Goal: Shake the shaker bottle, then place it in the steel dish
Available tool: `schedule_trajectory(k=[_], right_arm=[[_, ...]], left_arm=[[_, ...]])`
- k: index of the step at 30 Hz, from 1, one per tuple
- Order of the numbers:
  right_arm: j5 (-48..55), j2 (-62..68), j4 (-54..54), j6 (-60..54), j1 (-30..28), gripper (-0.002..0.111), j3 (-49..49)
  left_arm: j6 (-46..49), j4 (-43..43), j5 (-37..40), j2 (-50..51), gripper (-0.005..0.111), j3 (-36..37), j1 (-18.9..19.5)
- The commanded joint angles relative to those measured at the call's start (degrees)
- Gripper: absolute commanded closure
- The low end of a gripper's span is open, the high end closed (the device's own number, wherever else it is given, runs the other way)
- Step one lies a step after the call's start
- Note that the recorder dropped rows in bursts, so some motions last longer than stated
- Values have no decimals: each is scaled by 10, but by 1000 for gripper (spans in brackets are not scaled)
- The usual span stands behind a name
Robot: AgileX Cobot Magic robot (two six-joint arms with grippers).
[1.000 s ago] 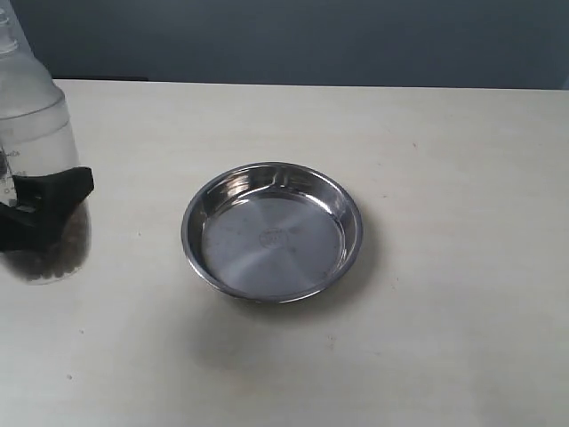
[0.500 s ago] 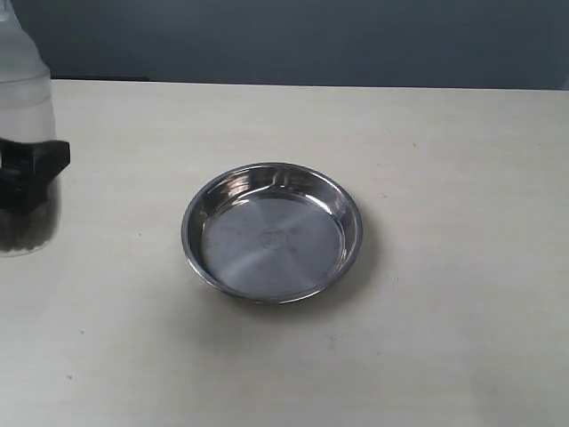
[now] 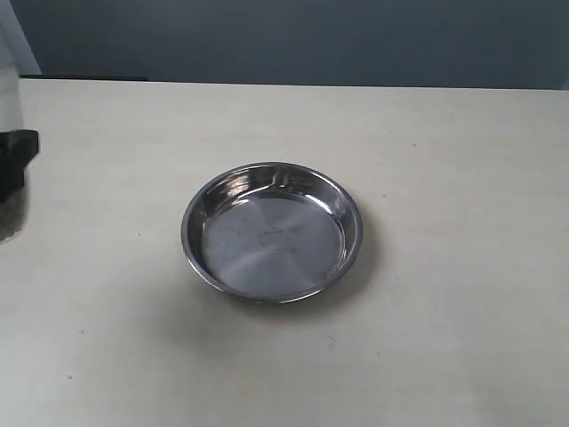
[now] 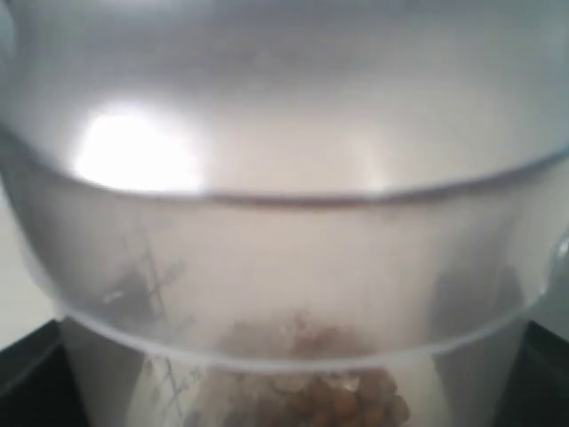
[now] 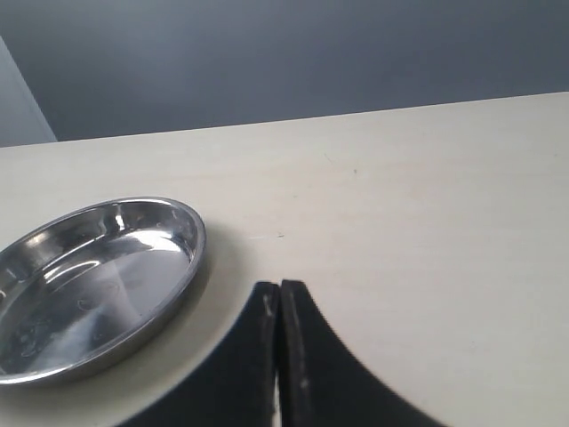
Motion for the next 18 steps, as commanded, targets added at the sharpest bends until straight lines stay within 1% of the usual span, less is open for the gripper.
schedule_trajectory(k=[1, 2, 3, 5, 6, 7, 8, 9, 10, 11, 12, 14, 15, 16, 17, 18], right_arm=[[-6, -2, 0, -1, 1, 109, 1], [-6, -2, 0, -1, 1, 109, 1], [-6, -2, 0, -1, 1, 109, 1], [-6, -2, 0, -1, 1, 109, 1], [-6, -2, 0, -1, 1, 109, 1], [-6, -2, 0, -1, 1, 109, 1], [-6, -2, 0, -1, 1, 109, 1], [-6, -2, 0, -1, 1, 109, 1], [-6, -2, 0, -1, 1, 109, 1], [-6, -2, 0, -1, 1, 109, 1], [-6, -2, 0, -1, 1, 109, 1], [-6, -2, 0, -1, 1, 109, 1], [-6, -2, 0, -1, 1, 109, 1], [-6, -2, 0, -1, 1, 109, 1], [-6, -2, 0, -1, 1, 109, 1], [-6, -2, 0, -1, 1, 109, 1]], left_arm=[[-152, 42, -64, -5, 106, -3, 44], [-159, 35, -107, -5, 106, -1, 41], [-167, 35, -171, -5, 106, 3, 37], [-168, 65, -331, -5, 106, 16, 19], [-168, 88, -383, -5, 106, 18, 12], [-169, 124, -424, -5, 106, 19, 2], [-169, 158, -443, -5, 106, 19, -6], [-169, 188, -444, -5, 106, 20, -10], [-170, 229, -425, -5, 106, 20, -13], [-186, 252, -370, -5, 106, 20, -13], [-211, 253, -286, -5, 106, 20, -13], [-244, 209, -93, -5, 106, 20, -8], [-244, 198, -30, -5, 106, 20, -2], [-262, 198, 15, -5, 106, 19, 6], [-302, 226, 9, -5, 106, 16, 17], [-332, 265, -24, -5, 106, 14, 26]])
